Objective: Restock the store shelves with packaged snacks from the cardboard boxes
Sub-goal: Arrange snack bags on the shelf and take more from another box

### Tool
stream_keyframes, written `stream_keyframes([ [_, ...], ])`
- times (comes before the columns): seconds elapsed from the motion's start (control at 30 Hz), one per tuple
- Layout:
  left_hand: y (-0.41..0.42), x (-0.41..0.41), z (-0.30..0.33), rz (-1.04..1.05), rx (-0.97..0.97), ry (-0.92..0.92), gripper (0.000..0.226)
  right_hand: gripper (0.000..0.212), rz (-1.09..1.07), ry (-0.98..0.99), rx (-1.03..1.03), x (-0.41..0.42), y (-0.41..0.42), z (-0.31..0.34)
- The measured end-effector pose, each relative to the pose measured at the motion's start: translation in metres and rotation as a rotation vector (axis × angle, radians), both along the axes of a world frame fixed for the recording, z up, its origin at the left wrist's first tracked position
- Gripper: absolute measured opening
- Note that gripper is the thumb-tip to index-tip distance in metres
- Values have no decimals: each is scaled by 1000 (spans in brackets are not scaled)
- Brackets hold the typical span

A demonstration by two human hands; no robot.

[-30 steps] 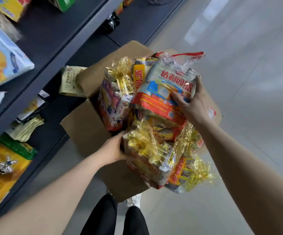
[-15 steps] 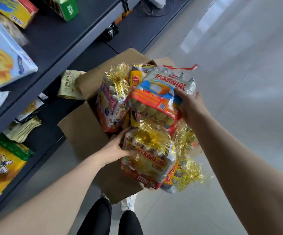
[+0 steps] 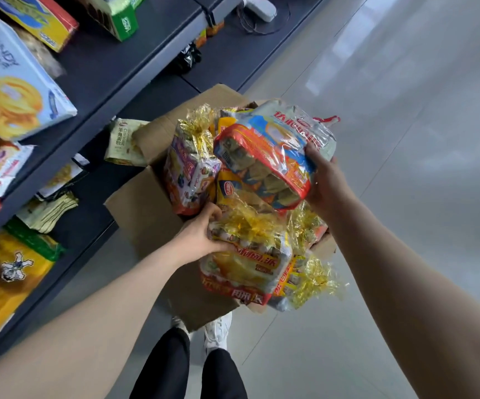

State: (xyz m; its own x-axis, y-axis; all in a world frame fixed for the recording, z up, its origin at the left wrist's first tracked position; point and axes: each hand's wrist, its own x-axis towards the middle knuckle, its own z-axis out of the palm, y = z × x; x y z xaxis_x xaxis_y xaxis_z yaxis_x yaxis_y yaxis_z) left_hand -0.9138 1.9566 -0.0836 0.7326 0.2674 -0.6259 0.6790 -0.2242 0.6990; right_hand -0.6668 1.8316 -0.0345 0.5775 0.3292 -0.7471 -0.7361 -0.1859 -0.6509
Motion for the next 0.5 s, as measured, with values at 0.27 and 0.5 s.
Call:
stream_keyframes([
  [0.27,20,-44,72,394,-26,-82,44,59,-29,-77,39,-15,-14,75],
  [0.5,31,-100,187,626,123,-140,30,54,82,-235,109,-66,-20,163],
])
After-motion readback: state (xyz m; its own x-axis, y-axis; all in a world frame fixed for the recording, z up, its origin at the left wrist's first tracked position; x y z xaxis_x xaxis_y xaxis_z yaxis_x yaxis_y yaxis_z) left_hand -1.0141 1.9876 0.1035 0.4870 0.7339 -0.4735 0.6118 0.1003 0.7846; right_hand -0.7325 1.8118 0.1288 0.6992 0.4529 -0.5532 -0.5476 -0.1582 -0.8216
